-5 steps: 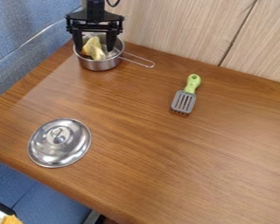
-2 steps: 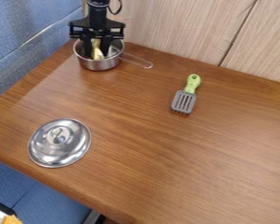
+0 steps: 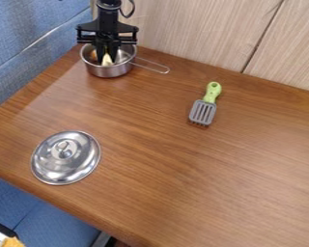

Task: Sortie les choses au poêle vers la table

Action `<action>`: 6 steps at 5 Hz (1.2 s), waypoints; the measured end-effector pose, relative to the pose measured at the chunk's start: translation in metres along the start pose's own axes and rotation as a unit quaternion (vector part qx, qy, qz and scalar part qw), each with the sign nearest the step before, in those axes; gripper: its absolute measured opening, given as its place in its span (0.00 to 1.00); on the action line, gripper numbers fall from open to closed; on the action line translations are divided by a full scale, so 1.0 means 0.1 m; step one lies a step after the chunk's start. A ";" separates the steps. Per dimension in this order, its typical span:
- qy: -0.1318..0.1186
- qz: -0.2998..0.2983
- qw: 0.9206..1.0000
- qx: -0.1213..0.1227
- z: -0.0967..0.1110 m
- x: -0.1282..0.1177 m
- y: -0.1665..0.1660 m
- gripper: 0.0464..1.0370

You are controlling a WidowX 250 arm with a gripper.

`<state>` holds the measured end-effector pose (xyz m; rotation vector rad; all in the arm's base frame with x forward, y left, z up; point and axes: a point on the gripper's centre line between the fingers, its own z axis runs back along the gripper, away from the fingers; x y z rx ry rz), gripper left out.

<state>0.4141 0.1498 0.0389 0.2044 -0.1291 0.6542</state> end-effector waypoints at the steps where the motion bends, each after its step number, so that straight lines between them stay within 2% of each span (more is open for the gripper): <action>1: -0.014 0.017 1.000 -0.012 0.16 0.12 -0.03 0.06; 2: -0.038 0.028 0.998 -0.031 0.50 0.18 0.00 0.06; 3: -0.057 0.023 0.996 -0.057 0.82 0.06 0.05 0.06; 4: -0.055 -0.011 0.995 -0.083 1.01 -0.34 -0.01 0.06; 5: -0.049 -0.088 0.989 -0.105 1.13 -0.86 -0.18 0.06; 6: -0.023 -0.160 0.980 -0.119 1.08 -1.29 -0.44 0.06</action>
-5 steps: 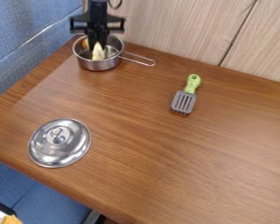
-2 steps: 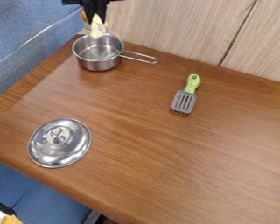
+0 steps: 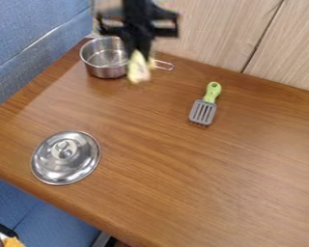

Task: Sortie les choses au poêle vers la table

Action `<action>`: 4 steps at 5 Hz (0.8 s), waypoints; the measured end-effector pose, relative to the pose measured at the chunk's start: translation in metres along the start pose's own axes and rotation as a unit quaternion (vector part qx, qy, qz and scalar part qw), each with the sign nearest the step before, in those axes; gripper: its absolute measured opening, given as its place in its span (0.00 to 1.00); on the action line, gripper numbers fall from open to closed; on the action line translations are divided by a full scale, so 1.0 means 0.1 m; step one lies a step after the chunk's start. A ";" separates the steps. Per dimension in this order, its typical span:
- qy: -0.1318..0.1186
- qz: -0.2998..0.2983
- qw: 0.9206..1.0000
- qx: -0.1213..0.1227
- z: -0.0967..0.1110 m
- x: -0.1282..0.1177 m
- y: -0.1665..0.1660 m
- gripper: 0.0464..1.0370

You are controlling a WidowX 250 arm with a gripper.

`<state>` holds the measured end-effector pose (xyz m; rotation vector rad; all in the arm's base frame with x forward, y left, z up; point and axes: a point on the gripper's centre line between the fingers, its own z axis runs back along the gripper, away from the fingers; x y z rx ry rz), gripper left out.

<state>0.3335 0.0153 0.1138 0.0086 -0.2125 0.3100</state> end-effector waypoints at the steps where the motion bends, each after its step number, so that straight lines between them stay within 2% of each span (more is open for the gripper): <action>1: 0.010 -0.055 0.998 -0.015 -0.06 -0.19 -0.39 0.06; 2: 0.046 -0.102 0.994 -0.022 -0.30 -0.35 -0.77 0.06; 3: 0.052 -0.143 0.988 -0.033 -0.47 -0.39 -1.06 0.06; 4: 0.081 -0.161 0.982 -0.055 -0.69 -0.43 -1.22 0.06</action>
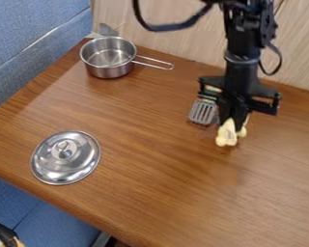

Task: Sortie les choses au poêle vers la table

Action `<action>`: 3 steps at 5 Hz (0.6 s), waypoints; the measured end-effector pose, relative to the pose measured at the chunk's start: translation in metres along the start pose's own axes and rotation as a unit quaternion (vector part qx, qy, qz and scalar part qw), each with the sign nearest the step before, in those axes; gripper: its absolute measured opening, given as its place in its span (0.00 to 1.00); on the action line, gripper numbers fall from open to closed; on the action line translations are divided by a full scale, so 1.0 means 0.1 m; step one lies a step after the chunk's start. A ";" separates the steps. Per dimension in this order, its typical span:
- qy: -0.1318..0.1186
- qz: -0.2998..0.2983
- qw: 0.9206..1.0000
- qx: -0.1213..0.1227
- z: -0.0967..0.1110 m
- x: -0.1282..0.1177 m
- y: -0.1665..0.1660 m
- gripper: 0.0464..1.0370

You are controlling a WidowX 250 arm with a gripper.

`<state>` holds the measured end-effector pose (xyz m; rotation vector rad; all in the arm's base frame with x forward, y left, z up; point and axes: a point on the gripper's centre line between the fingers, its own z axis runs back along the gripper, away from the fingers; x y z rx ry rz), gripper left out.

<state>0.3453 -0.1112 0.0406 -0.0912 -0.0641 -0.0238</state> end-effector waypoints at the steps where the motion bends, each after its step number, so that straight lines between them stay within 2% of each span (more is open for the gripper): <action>1: 0.002 -0.007 1.000 0.008 -0.05 0.03 0.00 0.10; 2: -0.001 -0.002 1.000 0.021 -0.05 0.03 0.04 0.31; 3: 0.003 0.005 1.000 0.023 -0.07 0.00 0.07 0.62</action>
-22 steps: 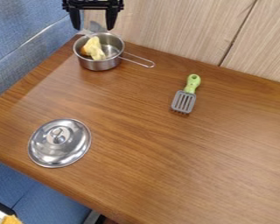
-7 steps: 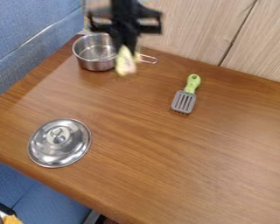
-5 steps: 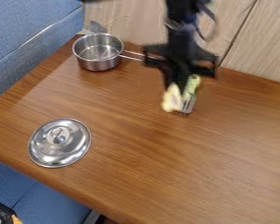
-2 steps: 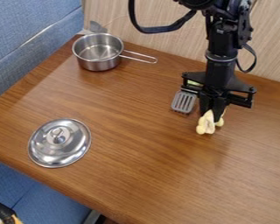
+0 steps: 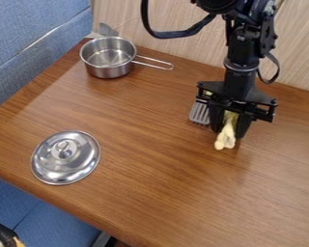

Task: Sortie les choses au poêle vers la table

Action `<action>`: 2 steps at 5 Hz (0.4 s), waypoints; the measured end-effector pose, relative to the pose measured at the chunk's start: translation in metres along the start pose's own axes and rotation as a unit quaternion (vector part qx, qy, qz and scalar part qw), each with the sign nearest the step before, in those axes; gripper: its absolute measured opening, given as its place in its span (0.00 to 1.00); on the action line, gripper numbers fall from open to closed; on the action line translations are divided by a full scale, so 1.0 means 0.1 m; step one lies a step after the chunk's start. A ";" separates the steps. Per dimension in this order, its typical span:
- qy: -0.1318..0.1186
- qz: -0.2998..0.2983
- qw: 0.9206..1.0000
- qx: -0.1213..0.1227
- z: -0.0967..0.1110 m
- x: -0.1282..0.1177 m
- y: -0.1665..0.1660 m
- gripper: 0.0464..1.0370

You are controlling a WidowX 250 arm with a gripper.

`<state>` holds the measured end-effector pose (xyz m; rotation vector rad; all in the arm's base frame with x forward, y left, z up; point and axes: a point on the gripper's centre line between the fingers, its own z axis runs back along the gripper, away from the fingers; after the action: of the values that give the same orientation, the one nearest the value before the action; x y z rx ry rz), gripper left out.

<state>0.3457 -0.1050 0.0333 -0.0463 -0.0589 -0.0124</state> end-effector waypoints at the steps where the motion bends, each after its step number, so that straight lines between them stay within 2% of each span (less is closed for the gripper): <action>1: -0.028 0.012 1.000 -0.001 0.21 0.05 0.02 0.91; 2: -0.047 0.011 0.999 -0.002 0.39 0.07 0.02 0.97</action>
<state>0.3501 -0.1008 0.0726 -0.0507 -0.1514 0.0116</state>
